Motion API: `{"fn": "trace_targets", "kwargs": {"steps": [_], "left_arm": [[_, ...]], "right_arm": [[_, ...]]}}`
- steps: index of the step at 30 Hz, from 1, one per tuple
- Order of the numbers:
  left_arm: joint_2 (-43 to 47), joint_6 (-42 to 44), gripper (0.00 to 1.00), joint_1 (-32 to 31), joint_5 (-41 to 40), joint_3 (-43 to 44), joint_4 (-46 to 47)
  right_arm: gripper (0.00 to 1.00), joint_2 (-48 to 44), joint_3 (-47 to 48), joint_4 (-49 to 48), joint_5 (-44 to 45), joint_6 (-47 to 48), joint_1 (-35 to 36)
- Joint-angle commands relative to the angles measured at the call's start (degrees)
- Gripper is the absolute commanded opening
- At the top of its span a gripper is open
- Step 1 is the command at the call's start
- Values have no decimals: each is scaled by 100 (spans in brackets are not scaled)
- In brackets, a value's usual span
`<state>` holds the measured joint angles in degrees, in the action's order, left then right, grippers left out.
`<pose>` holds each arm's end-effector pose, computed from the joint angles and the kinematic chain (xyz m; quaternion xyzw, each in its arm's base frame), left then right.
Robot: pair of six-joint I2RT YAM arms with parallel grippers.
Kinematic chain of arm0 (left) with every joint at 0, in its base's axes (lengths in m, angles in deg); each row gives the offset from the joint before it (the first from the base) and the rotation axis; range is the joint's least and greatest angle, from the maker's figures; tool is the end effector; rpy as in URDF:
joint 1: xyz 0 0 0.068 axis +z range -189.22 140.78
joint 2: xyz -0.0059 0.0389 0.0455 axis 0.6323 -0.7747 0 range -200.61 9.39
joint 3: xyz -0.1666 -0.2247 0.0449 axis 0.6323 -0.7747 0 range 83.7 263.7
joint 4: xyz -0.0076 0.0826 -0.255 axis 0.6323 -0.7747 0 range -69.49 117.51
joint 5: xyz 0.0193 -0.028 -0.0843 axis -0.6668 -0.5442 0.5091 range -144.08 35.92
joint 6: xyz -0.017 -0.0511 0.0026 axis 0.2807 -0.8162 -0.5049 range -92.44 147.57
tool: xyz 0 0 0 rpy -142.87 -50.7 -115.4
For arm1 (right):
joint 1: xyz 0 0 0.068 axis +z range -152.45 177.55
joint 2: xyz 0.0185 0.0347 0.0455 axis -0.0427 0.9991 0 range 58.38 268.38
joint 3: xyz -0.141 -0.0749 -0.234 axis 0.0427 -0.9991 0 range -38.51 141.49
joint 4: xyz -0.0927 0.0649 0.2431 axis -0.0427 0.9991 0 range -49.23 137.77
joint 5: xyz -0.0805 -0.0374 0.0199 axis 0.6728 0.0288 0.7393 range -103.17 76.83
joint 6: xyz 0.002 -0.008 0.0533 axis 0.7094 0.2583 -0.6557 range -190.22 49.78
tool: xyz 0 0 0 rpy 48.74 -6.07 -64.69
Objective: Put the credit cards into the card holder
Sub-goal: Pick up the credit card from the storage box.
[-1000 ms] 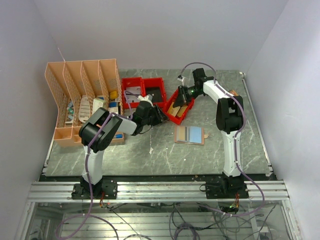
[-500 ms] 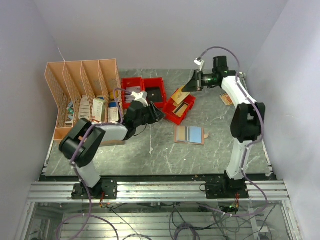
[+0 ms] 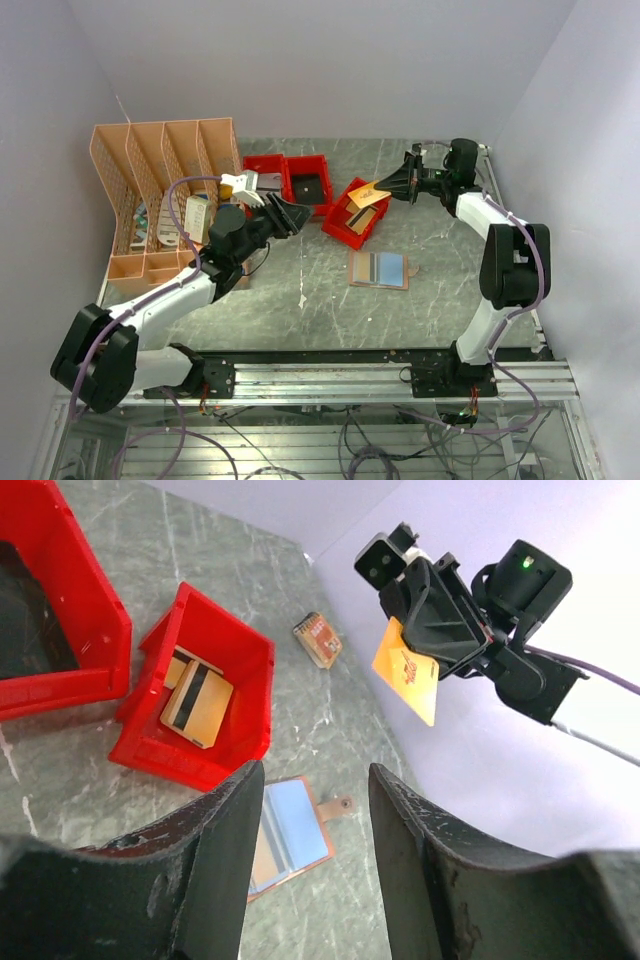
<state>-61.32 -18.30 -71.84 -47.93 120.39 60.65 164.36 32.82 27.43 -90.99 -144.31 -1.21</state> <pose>0.2348 -0.1548 0.2800 -0.0447 0.7111 -0.4728 0.5185 0.4123 0.0437 0.2541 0.0962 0.7273 0.6788 0.0307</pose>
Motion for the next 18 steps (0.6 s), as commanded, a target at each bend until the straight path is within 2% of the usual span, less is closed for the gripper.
{"fn": "trace_targets", "kwargs": {"steps": [1, 12, 18], "left_arm": [[195, -262, 57, 46, 140, 25, -97], [269, -1297, 58, 57, 742, -107, 648], [294, -1503, 59, 52, 919, -163, 903]], "right_arm": [[0, -369, -225, 192, -59, -623, -14], [0, -747, -537, 176, -10, -725, -18], [0, -1043, -772, -314, -65, -742, -5]]}}
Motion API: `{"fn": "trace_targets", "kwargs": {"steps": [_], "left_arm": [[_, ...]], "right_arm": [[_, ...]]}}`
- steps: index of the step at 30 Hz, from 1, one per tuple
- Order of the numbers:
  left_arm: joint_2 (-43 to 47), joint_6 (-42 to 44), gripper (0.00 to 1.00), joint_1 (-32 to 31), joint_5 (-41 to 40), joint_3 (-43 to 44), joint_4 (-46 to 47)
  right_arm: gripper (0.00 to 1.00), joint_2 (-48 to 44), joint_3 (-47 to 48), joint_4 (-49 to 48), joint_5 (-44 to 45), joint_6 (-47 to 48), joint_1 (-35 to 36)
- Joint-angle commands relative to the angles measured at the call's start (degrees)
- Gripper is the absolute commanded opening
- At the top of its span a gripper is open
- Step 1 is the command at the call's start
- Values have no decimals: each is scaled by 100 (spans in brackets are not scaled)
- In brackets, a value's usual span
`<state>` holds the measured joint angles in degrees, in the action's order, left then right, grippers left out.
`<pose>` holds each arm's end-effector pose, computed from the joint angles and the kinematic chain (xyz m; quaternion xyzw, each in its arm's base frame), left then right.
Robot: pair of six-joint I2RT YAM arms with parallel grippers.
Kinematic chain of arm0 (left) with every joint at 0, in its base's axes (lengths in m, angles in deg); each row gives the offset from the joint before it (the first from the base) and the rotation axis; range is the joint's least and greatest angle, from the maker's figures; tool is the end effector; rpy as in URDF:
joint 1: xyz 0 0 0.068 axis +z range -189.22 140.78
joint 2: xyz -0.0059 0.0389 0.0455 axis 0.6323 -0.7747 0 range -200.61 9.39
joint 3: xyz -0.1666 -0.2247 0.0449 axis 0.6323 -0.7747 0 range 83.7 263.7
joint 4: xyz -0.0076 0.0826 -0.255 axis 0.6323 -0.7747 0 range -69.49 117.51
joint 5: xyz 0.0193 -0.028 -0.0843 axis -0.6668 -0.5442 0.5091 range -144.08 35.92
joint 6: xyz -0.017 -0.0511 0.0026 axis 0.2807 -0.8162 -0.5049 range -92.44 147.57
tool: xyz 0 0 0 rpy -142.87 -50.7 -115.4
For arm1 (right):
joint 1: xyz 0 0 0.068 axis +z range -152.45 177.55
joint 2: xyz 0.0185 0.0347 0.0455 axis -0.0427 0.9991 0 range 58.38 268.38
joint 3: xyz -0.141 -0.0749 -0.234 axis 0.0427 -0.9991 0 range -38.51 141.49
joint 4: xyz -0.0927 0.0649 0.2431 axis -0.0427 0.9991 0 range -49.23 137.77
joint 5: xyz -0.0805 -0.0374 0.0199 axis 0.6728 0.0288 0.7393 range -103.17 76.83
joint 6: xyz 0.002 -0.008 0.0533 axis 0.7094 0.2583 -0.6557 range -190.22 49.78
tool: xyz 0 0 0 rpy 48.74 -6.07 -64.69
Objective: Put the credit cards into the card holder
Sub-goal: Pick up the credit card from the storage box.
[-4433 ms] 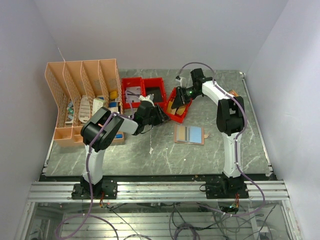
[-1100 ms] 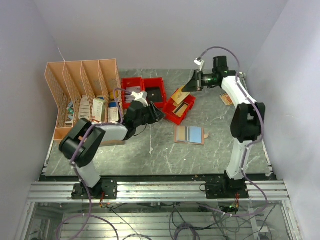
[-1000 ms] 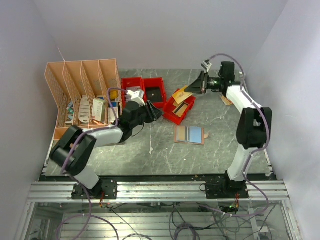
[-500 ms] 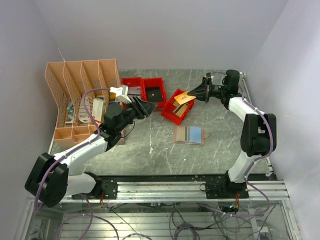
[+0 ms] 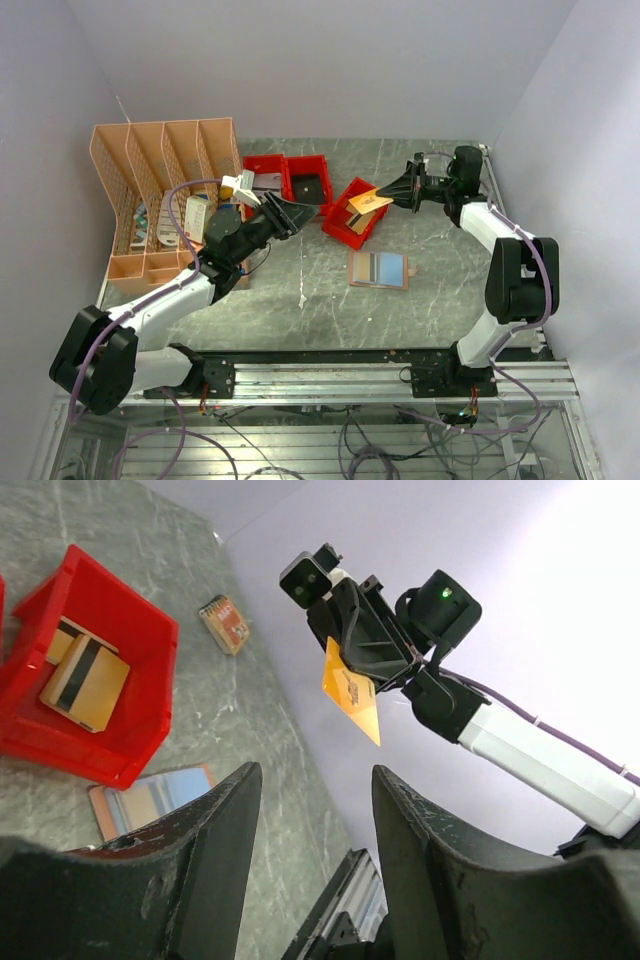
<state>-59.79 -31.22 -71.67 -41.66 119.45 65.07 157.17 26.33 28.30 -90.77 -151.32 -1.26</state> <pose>0.2274 -0.1536 0.2895 -0.0772 0.6774 -0.5717 0.4564 0.3798 0.0426 0.2642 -0.1431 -0.7203 -0.6787 0.0103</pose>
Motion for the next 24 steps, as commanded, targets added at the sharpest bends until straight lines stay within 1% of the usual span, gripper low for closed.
{"fn": "trace_targets", "kwargs": {"steps": [1, 2, 3, 4, 5, 6, 7, 8, 9, 10, 11, 12, 14, 17, 20, 22, 24], "left_arm": [[142, -136, 60, 34, 328, -66, 443], [136, -2, 60, 37, 383, -49, 399], [138, 173, 61, 37, 448, -36, 346], [134, 390, 61, 34, 511, -29, 293], [146, 648, 61, 36, 586, -25, 210], [162, 896, 61, 38, 699, -16, 129], [174, 1151, 62, 32, 793, -22, 55], [190, 1363, 61, 36, 897, -40, 36], [206, 1530, 62, 37, 969, -96, 28], [223, 1673, 62, 37, 1036, -145, 14], [248, 1787, 62, 38, 1089, -203, 40], [273, 1911, 62, 37, 1167, -284, 101], [312, 2069, 62, 37, 1238, -519, 435], [210, 2083, 62, 37, 1411, -927, 1404], [-98, 2016, 62, 28, 1731, -1125, 2010], [-306, 2069, 62, -41, 1924, -1186, 2294], [-469, 2363, 63, -257, 1976, -1218, 2537]], "right_arm": [[0, -371, -203, -773, -155, -15, 10], [0, -383, -258, -1224, -286, 66, 12], [0, -349, -250, -1406, -484, 333, 8], [0, -292, -171, -1324, -717, 893, 12], [0, -244, -25, -901, -945, 1717, 13], [0, -206, 124, -110, -1075, 2886, -6], [0, -204, 318, 1017, -1080, 4090, -39], [0, -207, 544, 2203, -904, 5652, -54], [0, -157, 973, 3927, -392, 7471, -53], [0, -52, 1509, 5529, 392, 9050, 92], [0, 71, 1898, 6437, 1287, 10175, 264], [0, 131, 2051, 6862, 1470, 10636, 325], [0, 135, 1913, 7041, 1254, 10935, 271], [0, 101, 1901, 7599, 1382, 11712, 324], [0, 68, 1956, 8152, 1446, 12409, 323], [0, 10, 1950, 8368, 1395, 12737, 359], [0, -111, 1892, 8352, 1477, 12829, 495]]}}
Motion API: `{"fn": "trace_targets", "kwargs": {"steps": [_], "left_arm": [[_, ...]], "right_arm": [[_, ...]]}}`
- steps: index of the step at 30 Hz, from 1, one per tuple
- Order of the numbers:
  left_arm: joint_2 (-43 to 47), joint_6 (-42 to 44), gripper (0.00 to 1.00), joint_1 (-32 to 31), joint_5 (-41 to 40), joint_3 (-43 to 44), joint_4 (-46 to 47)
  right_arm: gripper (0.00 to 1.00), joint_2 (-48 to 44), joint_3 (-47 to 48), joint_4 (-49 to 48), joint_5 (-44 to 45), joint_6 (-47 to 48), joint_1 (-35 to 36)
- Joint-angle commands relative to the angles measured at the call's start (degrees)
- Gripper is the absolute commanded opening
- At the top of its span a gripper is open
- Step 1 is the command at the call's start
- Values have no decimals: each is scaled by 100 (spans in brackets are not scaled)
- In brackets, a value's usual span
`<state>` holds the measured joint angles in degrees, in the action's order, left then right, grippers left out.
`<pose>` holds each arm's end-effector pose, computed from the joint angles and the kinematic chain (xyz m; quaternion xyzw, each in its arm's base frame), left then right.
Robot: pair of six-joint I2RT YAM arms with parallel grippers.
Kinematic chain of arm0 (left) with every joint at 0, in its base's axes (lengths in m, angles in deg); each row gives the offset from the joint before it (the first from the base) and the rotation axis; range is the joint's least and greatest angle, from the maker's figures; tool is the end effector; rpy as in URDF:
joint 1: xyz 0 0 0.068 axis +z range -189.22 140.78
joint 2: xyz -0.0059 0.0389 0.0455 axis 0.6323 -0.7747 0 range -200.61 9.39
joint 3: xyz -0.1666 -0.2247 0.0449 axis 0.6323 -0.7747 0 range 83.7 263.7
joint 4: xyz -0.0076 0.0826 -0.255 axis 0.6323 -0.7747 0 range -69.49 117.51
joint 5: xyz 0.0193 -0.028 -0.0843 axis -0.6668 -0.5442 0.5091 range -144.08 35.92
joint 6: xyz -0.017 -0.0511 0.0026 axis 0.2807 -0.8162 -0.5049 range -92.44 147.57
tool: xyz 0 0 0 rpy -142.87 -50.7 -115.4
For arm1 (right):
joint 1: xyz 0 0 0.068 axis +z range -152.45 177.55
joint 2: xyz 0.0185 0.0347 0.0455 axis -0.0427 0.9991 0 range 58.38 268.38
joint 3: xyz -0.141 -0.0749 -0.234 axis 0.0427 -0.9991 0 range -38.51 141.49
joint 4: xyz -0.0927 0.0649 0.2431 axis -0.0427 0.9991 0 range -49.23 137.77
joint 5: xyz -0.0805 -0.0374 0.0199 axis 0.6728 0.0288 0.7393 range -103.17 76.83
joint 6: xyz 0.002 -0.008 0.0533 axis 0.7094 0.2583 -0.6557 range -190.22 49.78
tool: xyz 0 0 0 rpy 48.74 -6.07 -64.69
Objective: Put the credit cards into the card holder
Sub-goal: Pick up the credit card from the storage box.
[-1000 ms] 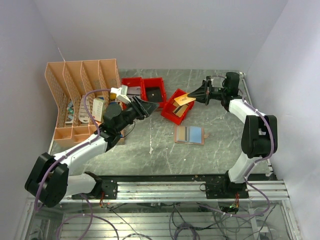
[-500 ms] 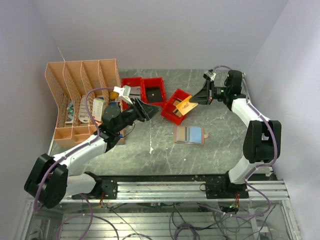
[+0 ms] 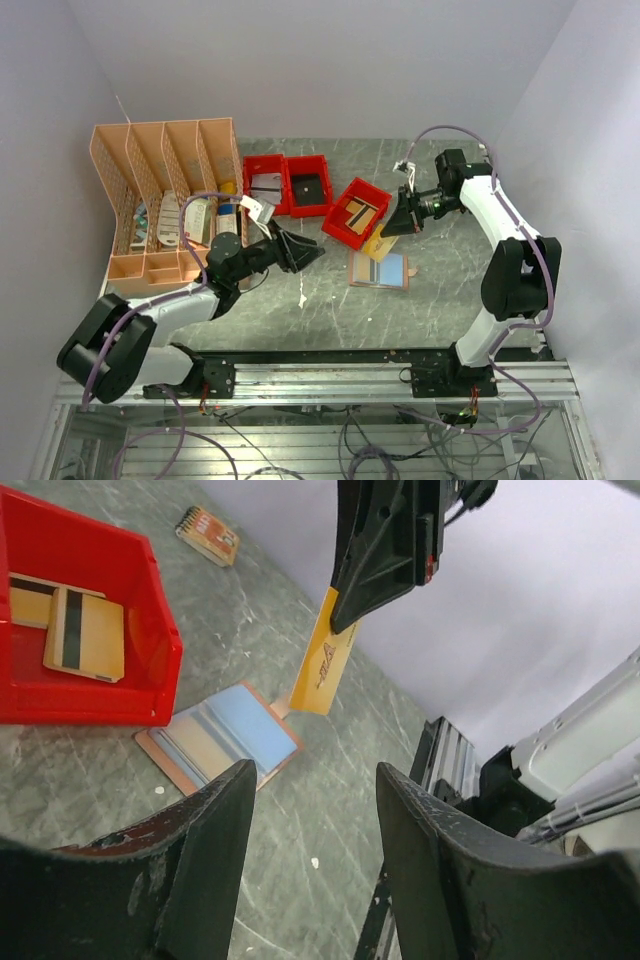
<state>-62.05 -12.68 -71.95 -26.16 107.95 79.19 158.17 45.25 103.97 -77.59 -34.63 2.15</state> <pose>0.2039 -0.1508 0.2382 0.1336 0.6690 -0.5554 0.4755 0.3386 0.0594 0.2846 -0.3365 0.7738 0.4902 0.2184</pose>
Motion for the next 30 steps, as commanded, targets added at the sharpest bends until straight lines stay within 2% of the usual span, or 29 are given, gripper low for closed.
{"fn": "trace_targets", "kwargs": {"steps": [1, 4, 7, 13, 17, 24, 26, 28, 29, 30], "left_arm": [[-292, 812, 63, -401, 394, -66, 1181], [-395, 1983, 64, -957, 198, 86, 904], [-624, 2584, 64, -1266, 179, 317, 676], [-1313, 2723, 63, -1497, 272, 694, 891], [-1741, 2433, 58, -1582, 442, 818, 1467], [-2213, 2162, 36, -1630, 743, 1003, 1847], [-2269, 2092, 27, -1638, 811, 1028, 1937], [-2306, 2049, 12, -1637, 906, 1056, 1993], [-2315, 2017, 7, -1637, 937, 1060, 2030], [-2324, 1975, 7, -1640, 961, 1051, 2061]], "right_arm": [[0, -268, -28, 759, 213, 1196, 242], [0, -455, -123, 663, 306, 1300, 543], [0, -674, -203, 538, 281, 1363, 736], [0, -863, -169, 692, 210, 1692, 997], [0, -937, -222, 761, 226, 1871, 1138], [0, -988, -249, 895, 159, 2074, 1307], [0, -987, -247, 924, 157, 2117, 1325], [0, -990, -247, 977, 142, 2181, 1345], [0, -1004, -253, 977, 143, 2192, 1343], [0, -1025, -270, 959, 153, 2196, 1351]]}}
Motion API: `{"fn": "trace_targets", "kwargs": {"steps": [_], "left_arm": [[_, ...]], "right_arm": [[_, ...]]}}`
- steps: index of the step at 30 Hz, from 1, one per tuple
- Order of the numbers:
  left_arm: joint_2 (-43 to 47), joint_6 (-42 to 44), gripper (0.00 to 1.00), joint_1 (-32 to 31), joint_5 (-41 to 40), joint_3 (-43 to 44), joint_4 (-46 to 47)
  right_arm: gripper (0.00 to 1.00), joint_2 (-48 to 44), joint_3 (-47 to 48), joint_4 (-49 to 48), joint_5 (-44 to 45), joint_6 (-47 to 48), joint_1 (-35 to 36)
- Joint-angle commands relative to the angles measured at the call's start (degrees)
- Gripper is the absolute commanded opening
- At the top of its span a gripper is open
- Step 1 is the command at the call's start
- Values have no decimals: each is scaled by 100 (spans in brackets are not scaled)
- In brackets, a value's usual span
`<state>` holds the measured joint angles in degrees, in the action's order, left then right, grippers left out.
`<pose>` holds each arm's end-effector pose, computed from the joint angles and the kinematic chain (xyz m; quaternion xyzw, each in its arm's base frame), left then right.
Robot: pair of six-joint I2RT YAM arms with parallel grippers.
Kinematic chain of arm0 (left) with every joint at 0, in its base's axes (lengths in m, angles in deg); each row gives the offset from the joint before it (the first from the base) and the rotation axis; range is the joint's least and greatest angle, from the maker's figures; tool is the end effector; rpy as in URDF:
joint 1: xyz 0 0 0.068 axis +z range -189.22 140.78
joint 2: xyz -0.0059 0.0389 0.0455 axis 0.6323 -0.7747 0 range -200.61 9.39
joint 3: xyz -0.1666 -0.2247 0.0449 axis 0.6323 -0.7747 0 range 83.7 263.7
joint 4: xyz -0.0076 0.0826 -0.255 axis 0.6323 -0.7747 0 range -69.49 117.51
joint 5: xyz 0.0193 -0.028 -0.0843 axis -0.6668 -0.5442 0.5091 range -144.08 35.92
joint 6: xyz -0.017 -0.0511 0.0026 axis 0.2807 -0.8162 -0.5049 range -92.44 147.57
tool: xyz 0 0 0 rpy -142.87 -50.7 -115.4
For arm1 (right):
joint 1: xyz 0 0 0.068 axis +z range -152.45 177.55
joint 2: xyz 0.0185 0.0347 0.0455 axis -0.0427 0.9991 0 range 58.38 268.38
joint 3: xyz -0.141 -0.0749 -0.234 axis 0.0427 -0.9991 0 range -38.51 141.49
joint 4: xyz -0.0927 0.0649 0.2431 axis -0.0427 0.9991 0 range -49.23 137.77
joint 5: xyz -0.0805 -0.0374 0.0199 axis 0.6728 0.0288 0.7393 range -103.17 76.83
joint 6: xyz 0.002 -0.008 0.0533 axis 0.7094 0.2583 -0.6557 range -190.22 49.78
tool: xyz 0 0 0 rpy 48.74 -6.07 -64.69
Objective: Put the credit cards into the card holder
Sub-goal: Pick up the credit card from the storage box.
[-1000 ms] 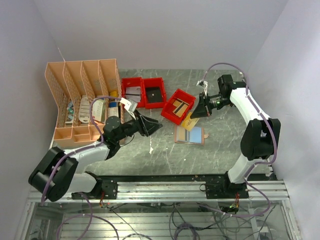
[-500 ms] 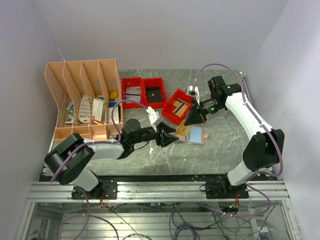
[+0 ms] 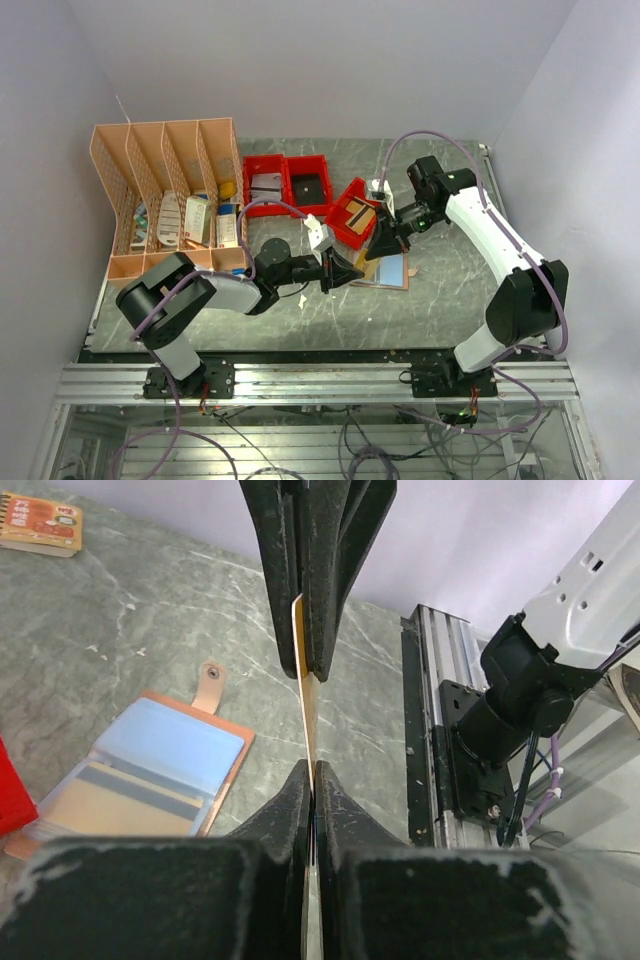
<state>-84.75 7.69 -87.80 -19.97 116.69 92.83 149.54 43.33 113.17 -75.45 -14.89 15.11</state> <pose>0.1950 -0.2512 0.2033 0.3694 0.5774 -0.5589 0.4666 0.2738 0.1196 0.3170 -0.5372 0.6645 0.4680 0.2255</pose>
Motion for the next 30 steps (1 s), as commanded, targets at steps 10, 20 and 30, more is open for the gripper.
{"fn": "trace_targets", "kwargs": {"steps": [10, 20, 30], "left_arm": [[-64, -938, 7, 10, 595, -242, 1712], [44, -2580, 7, 335, 163, -368, 1618], [362, -2306, 7, 473, 272, -229, 745]], "right_arm": [[38, -786, -121, -1163, 649, -737, 53], [99, 20, 736, -1190, -336, -2098, -400], [82, -33, 261, -492, -751, -1596, -729]]}}
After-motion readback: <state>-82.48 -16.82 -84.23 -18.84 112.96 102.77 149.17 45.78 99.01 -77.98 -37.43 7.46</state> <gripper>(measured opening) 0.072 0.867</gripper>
